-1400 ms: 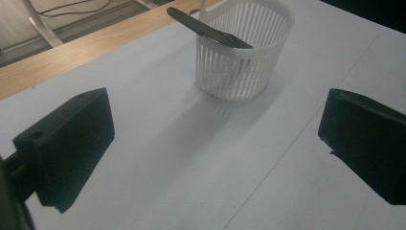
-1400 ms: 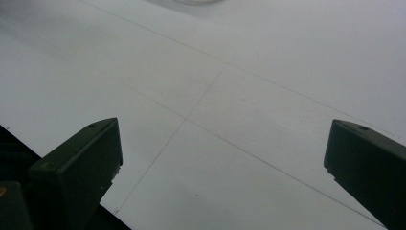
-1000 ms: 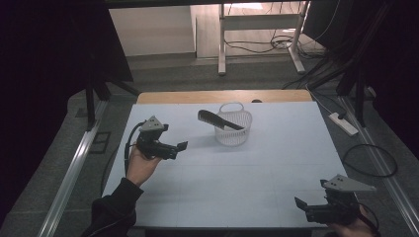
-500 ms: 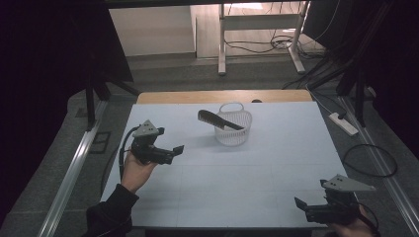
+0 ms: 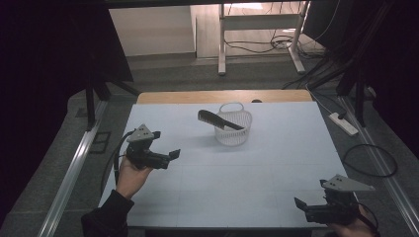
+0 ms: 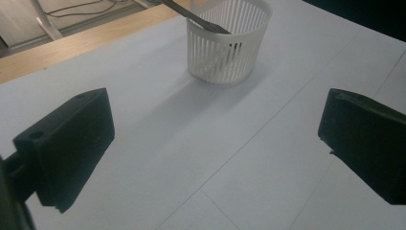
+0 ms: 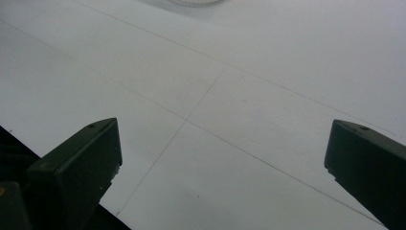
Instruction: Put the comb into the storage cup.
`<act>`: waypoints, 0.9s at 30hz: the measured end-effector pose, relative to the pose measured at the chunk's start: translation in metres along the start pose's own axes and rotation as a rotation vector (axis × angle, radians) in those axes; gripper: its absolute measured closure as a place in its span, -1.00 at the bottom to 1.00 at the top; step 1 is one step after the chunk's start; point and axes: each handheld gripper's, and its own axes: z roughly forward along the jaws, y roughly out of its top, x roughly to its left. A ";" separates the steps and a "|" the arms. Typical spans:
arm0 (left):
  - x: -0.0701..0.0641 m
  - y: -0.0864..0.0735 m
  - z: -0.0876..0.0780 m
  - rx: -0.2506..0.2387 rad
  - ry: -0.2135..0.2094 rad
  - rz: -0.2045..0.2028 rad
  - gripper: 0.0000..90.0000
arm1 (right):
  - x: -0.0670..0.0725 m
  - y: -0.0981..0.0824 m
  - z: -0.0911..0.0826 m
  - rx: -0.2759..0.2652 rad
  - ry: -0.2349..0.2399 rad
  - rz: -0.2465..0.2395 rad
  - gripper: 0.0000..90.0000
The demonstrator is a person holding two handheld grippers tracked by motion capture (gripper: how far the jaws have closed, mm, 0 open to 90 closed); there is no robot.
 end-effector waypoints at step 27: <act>-0.007 -0.017 -0.027 -0.011 0.023 -0.040 -1.00 | 0.000 0.000 0.000 0.001 0.000 0.001 -1.00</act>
